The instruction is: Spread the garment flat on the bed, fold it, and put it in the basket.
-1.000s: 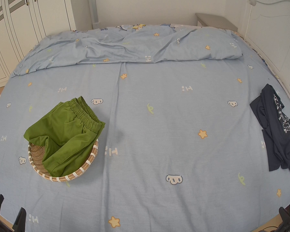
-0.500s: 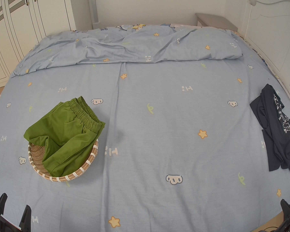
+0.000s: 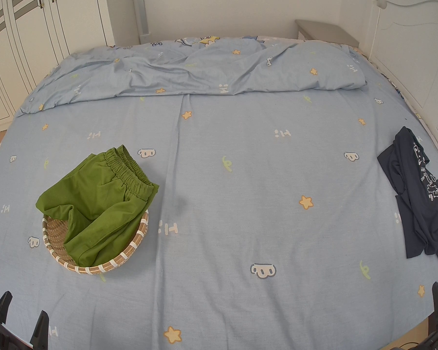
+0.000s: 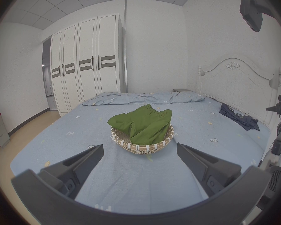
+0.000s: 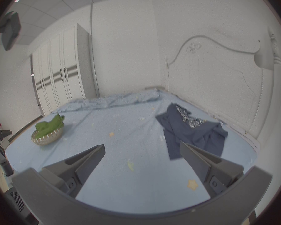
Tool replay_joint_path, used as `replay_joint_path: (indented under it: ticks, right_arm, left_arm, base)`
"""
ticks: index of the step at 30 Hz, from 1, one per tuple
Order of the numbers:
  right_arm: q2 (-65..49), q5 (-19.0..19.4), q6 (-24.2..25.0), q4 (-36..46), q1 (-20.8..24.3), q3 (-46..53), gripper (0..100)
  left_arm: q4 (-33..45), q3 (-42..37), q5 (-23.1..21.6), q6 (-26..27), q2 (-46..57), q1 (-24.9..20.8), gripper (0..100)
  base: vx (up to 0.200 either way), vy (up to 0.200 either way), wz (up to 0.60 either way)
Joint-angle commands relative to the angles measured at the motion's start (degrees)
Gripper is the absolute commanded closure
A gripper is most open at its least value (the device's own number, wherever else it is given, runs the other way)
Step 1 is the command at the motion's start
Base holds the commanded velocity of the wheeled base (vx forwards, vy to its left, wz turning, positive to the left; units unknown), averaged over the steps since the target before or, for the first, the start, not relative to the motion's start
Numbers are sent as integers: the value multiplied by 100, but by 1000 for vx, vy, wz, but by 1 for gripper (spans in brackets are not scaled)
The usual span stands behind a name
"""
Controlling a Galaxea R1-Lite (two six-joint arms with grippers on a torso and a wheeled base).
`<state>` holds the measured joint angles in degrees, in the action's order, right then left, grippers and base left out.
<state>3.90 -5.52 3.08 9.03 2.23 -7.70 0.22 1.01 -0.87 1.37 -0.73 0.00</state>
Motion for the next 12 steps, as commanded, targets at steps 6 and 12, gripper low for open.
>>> replay_joint_path:
  ticks: [6, 12]
  right_arm:
    - [-390, 561, -317, -965, -214, 770, 0]
    - [-390, 543, -282, -965, -214, 770, 0]
  left_arm:
    - [-4, -92, -19, -49, 73, 0, 0]
    - [-4, -92, -36, -49, 73, -9, 0]
  base:
    - [0, 0, 0]
    - [0, 0, 0]
